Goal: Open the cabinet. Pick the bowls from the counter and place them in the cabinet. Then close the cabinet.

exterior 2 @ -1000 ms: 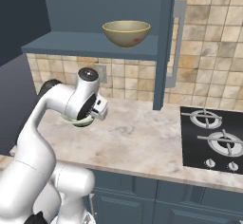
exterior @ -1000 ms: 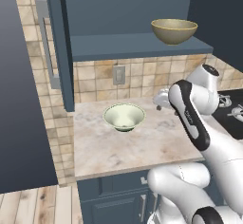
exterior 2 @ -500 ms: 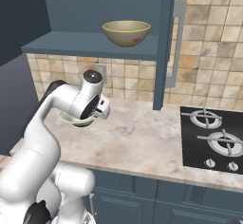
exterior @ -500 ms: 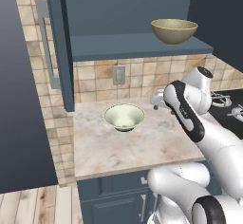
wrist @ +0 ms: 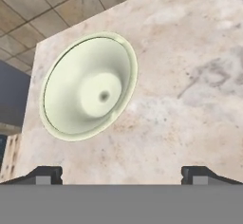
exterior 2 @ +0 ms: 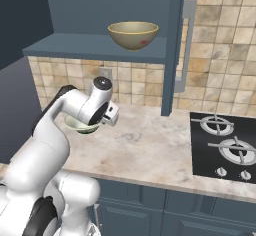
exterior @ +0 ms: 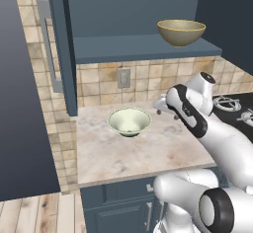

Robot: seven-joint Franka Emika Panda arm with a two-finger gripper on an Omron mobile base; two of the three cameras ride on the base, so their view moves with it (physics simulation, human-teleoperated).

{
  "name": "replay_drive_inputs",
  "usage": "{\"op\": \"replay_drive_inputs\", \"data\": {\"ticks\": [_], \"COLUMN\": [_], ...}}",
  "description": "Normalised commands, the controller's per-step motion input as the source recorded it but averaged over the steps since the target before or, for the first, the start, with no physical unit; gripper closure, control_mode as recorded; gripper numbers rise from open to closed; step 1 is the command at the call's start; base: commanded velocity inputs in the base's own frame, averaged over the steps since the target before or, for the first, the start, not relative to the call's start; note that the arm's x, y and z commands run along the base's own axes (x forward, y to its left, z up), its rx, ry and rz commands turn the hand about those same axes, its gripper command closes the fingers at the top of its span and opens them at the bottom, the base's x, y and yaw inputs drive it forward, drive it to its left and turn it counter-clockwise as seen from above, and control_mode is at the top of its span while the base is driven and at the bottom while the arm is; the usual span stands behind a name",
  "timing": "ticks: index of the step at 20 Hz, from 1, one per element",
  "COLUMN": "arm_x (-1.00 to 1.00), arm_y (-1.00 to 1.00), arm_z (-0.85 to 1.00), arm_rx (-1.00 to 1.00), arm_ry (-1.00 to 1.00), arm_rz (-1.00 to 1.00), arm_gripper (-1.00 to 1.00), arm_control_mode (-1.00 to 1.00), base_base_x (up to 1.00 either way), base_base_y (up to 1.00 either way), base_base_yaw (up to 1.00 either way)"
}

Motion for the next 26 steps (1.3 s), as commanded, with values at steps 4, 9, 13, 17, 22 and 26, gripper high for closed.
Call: {"op": "replay_drive_inputs", "data": {"ticks": [4,9,13,17,22,26], "arm_x": [0.28,0.25,0.24,0.23,0.19,0.15], "arm_y": [0.0,0.0,0.0,0.0,0.0,0.0], "arm_z": [-0.2,-0.29,-0.17,-0.1,-0.17,-0.2], "arm_rx": [0.0,0.06,0.0,0.02,0.04,0.07], "arm_ry": [0.04,0.11,0.0,0.0,0.0,0.0], "arm_rz": [0.0,0.0,0.0,0.0,0.0,0.0], "arm_gripper": [-1.0,-1.0,-1.0,-1.0,-1.0,-1.0], "arm_control_mode": [-1.0,-1.0,-1.0,-1.0,-1.0,-1.0], "base_base_x": [0.0,0.0,0.0,0.0,0.0,0.0], "base_base_y": [0.0,0.0,0.0,0.0,0.0,0.0], "base_base_yaw": [0.0,0.0,0.0,0.0,0.0,0.0]}}
